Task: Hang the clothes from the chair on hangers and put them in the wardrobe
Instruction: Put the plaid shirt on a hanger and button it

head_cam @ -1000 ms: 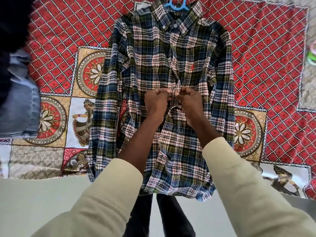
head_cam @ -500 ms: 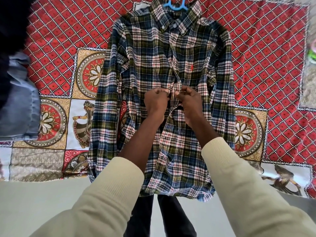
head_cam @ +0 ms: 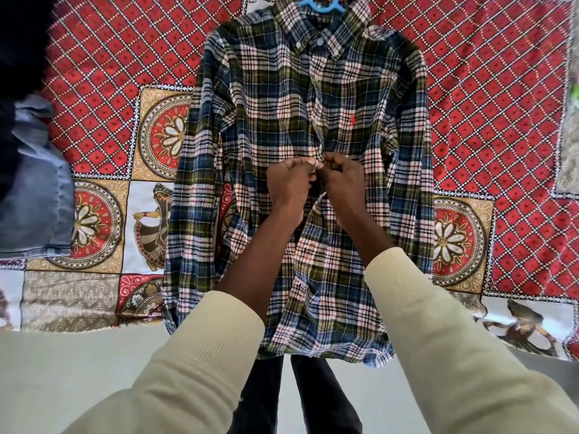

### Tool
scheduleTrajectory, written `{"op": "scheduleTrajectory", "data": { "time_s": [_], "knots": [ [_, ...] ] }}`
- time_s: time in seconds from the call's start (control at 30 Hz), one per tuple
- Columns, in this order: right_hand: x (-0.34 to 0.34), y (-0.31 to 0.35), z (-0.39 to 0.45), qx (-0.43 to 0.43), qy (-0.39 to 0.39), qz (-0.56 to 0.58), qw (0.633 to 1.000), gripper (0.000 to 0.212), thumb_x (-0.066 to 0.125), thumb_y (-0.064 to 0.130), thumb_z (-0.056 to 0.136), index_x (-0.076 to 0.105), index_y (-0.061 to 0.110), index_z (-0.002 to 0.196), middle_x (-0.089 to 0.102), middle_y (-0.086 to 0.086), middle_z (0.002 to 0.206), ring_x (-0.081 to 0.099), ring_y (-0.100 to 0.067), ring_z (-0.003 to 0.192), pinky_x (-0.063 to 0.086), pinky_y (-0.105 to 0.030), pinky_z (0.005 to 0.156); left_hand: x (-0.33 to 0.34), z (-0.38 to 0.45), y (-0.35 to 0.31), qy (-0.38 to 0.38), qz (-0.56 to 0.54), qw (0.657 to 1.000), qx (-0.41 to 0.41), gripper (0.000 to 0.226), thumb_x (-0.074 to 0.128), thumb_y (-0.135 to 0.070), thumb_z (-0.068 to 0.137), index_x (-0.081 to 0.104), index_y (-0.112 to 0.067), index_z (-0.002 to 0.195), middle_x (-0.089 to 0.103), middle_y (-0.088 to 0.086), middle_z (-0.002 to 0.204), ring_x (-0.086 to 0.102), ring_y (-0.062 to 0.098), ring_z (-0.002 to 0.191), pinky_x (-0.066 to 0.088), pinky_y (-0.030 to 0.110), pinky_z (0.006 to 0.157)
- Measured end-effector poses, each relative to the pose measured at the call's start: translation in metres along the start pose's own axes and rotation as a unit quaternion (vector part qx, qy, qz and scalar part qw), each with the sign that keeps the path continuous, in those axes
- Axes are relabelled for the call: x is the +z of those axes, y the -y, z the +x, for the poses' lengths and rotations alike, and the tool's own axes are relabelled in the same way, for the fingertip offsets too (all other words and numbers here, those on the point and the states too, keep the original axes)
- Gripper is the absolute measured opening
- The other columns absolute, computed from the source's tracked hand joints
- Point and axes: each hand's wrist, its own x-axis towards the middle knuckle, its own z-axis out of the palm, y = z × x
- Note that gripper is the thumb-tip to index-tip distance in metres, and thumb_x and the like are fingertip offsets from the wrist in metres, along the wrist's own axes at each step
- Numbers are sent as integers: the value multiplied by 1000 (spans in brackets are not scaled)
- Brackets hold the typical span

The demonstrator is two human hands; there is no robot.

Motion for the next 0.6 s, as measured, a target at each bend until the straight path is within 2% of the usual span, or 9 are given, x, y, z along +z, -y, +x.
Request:
{"op": "scheduleTrajectory", "data": {
  "time_s": [0.1, 0.27, 0.33, 0.43, 0.5, 0.6],
  "knots": [
    [1, -1, 0, 33, 7, 47, 998, 16, 62, 1, 91, 71, 14, 88, 73, 0, 82, 69, -12, 80, 55, -26, 71, 1, 3, 1, -12, -3, 1000, 0, 16, 68, -1, 86, 67, -11, 74, 69, 3, 71, 63, 11, 64, 51, 19, 54],
    [0, -5, -2, 78, 2, 108, 991, 14, 65, 0, 88, 73, 11, 86, 73, -4, 84, 68, -17, 81, 56, -34, 77, 5, 6, 5, -43, 1, 999, 2, 13, 68, -4, 87, 69, -12, 76, 71, 6, 76, 68, 14, 67, 55, 26, 58],
    [-1, -7, 0, 87, 0, 108, 990, 10, 67, 1, 87, 73, 9, 86, 73, -5, 84, 68, -19, 81, 56, -35, 75, 5, 7, 6, -44, -8, 999, -5, 9, 69, -4, 87, 70, -10, 79, 72, 7, 77, 69, 16, 68, 59, 31, 63],
    [-4, -10, 5, 100, -4, 111, 989, 9, 67, 0, 86, 72, 0, 93, 73, -11, 87, 69, -23, 82, 57, -35, 74, 1, 8, 5, -3, -22, 1000, -9, 2, 70, -5, 87, 71, -4, 88, 72, 6, 76, 69, 12, 65, 60, 28, 64],
    [-5, -9, 6, 102, -6, 105, 989, 11, 66, 0, 85, 71, -3, 95, 73, -14, 88, 69, -24, 82, 57, -36, 75, -1, 9, 6, 10, -19, 1000, -5, 4, 71, -5, 87, 72, -3, 91, 72, 6, 77, 68, 13, 67, 60, 29, 66],
    [-5, -5, 7, 119, -7, 106, 987, 11, 63, 8, 87, 73, 4, 84, 70, -7, 74, 64, -20, 71, 53, -35, 68, -2, 9, 6, 8, -17, 1000, -7, 3, 71, -6, 87, 72, -9, 88, 72, 2, 77, 68, 12, 67, 58, 23, 61]
  ]
}}
